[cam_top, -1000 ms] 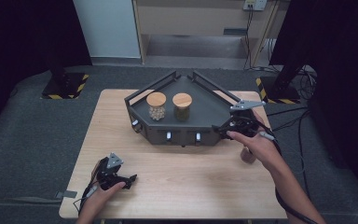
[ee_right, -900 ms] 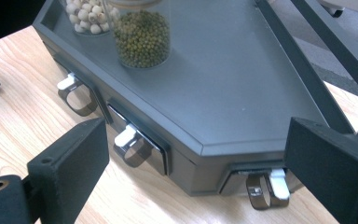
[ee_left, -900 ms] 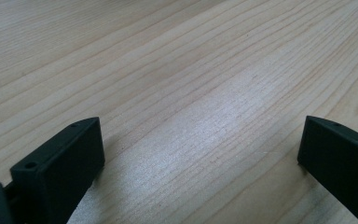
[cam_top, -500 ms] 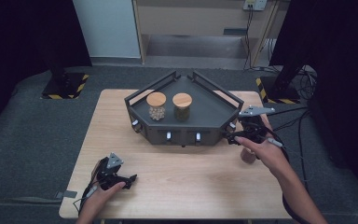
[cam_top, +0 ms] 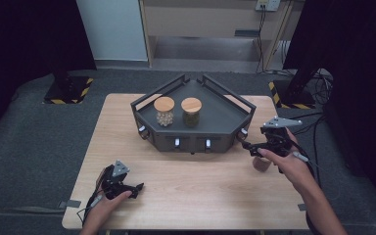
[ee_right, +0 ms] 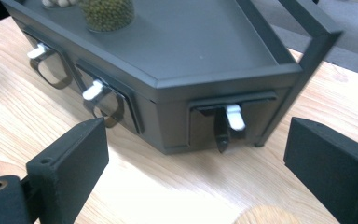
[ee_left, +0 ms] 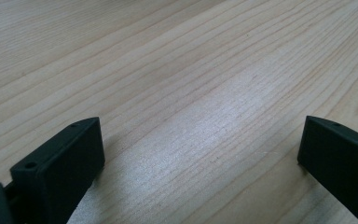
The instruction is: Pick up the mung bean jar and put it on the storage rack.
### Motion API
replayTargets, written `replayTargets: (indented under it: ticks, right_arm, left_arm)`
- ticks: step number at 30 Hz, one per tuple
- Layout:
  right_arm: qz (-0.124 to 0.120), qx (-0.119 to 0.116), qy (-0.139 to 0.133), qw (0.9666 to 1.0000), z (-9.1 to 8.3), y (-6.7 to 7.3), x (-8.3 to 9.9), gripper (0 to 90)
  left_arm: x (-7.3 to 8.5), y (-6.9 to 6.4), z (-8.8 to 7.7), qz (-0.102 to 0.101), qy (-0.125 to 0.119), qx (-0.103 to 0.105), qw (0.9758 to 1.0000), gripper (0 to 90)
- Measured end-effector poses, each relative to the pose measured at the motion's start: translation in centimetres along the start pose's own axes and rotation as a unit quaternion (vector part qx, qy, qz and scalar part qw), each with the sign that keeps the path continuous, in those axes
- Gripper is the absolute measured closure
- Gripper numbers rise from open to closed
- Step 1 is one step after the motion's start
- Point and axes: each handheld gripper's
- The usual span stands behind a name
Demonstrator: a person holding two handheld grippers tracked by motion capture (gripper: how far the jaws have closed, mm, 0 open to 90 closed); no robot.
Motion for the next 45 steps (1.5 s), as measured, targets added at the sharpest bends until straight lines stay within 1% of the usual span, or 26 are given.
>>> replayTargets:
  ticks: [3, 4, 5, 13, 16, 21, 26, 33, 45]
  right_arm:
    - [0.003, 0.004, 0.000, 1.0000, -0.3, -0.3, 0.4, 6.0]
    - [0.003, 0.004, 0.000, 1.0000, -0.3, -0.3, 0.4, 6.0]
    - [-0.001, 0.010, 0.001, 1.0000, -0.3, -0.4, 0.6, 5.7]
    - [0.001, 0.020, 0.004, 0.9998, -0.5, -1.0, 1.4, 4.3]
    - [0.003, 0.021, 0.005, 0.9998, -0.5, -1.1, 1.7, 3.8]
    - [0.009, 0.029, 0.007, 0.9995, -0.7, -1.3, 2.1, 3.4]
    - [0.015, 0.044, 0.006, 0.9989, -1.2, -1.7, 2.7, 4.2]
    - [0.027, 0.051, 0.004, 0.9984, -1.7, -2.3, 3.7, 4.0]
    - [0.031, 0.056, 0.001, 0.9979, -2.1, -2.8, 4.9, 3.7]
  left_arm:
    - [0.0, 0.0, 0.0, 0.000, 0.000, 0.000, 1.0000, 0.0]
    - [0.0, 0.0, 0.0, 0.000, 0.000, 0.000, 1.0000, 0.0]
    - [0.0, 0.0, 0.0, 0.000, 0.000, 0.000, 1.0000, 0.0]
    - [0.0, 0.0, 0.0, 0.000, 0.000, 0.000, 1.0000, 0.0]
    - [0.0, 0.0, 0.0, 0.000, 0.000, 0.000, 1.0000, 0.0]
    - [0.0, 0.0, 0.0, 0.000, 0.000, 0.000, 1.0000, 0.0]
    - [0.0, 0.0, 0.0, 0.000, 0.000, 0.000, 1.0000, 0.0]
    - [0.0, 0.0, 0.0, 0.000, 0.000, 0.000, 1.0000, 0.0]
    - [0.0, 0.0, 0.0, 0.000, 0.000, 0.000, 1.0000, 0.0]
Point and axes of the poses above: each handheld gripper's, and its own axes: z roughly forward along the jaws, x roughly out of its underside, y roughly to its left, and after that the axes turned 10 degrees about z, right-handed
